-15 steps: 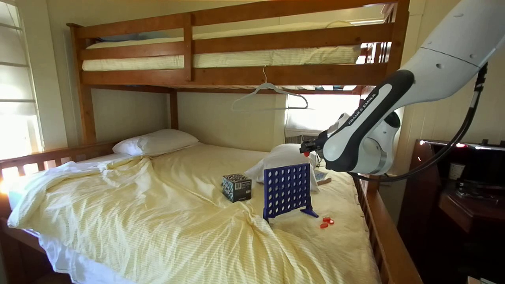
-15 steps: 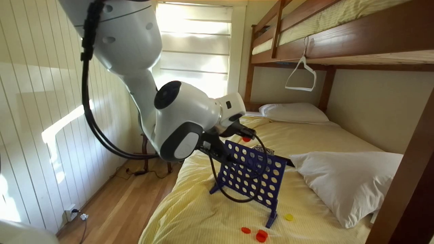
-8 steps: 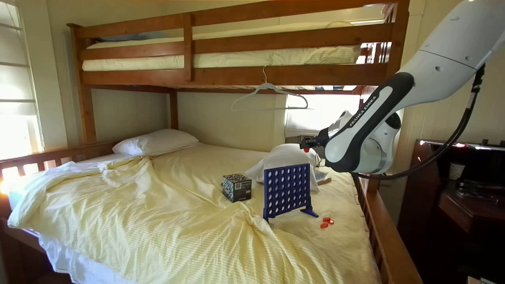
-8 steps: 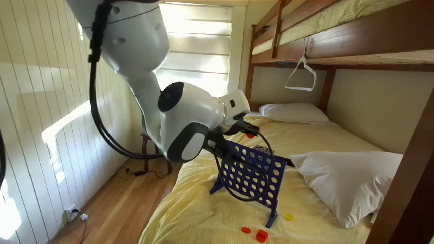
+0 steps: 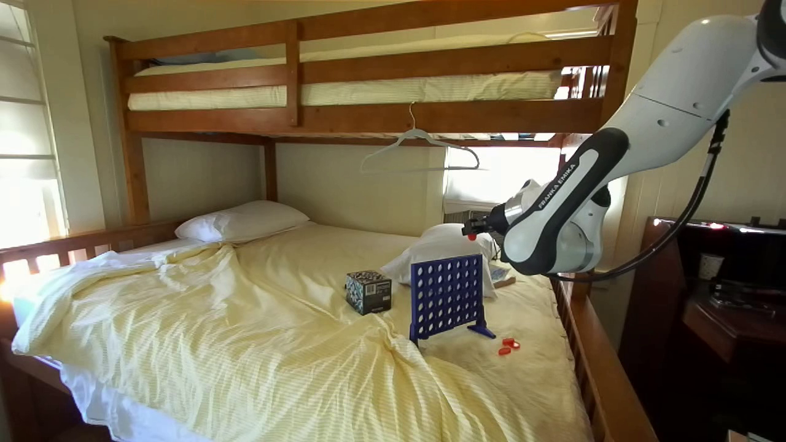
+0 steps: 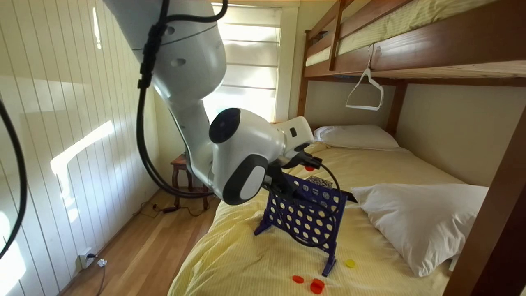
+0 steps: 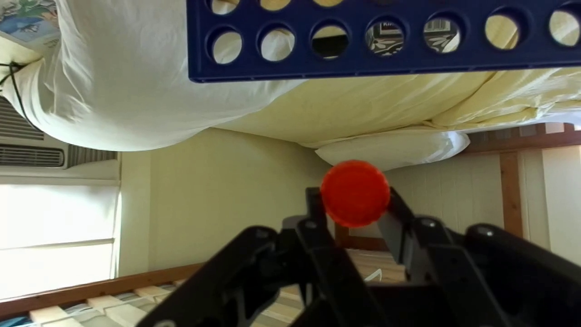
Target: Put one orange chip in the blue gameboard.
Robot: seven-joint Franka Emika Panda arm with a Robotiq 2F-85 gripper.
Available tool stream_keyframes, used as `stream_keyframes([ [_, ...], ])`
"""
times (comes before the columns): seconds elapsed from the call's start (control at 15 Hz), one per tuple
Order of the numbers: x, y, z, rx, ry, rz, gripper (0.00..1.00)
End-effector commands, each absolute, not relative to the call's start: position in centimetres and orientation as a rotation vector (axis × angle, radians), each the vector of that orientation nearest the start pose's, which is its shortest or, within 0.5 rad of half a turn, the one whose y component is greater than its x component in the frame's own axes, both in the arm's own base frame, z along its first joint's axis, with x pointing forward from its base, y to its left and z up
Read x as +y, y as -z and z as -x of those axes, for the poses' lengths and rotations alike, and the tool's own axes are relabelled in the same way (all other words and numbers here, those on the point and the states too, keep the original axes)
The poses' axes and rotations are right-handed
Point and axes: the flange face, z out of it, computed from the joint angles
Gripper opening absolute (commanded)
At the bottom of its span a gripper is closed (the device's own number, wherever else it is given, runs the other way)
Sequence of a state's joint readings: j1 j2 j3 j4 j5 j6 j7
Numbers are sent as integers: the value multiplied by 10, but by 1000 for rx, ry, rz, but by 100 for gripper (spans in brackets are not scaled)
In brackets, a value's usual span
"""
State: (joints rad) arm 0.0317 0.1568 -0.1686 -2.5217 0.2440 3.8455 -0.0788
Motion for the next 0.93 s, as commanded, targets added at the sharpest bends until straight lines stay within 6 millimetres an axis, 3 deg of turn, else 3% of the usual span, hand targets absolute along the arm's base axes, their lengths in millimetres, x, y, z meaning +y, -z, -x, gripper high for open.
stream_keyframes([
  [0.0,-100,-356,-511,406,1813,2715,10],
  [0.87,-113,-332,-531,256,1895,2677,10],
])
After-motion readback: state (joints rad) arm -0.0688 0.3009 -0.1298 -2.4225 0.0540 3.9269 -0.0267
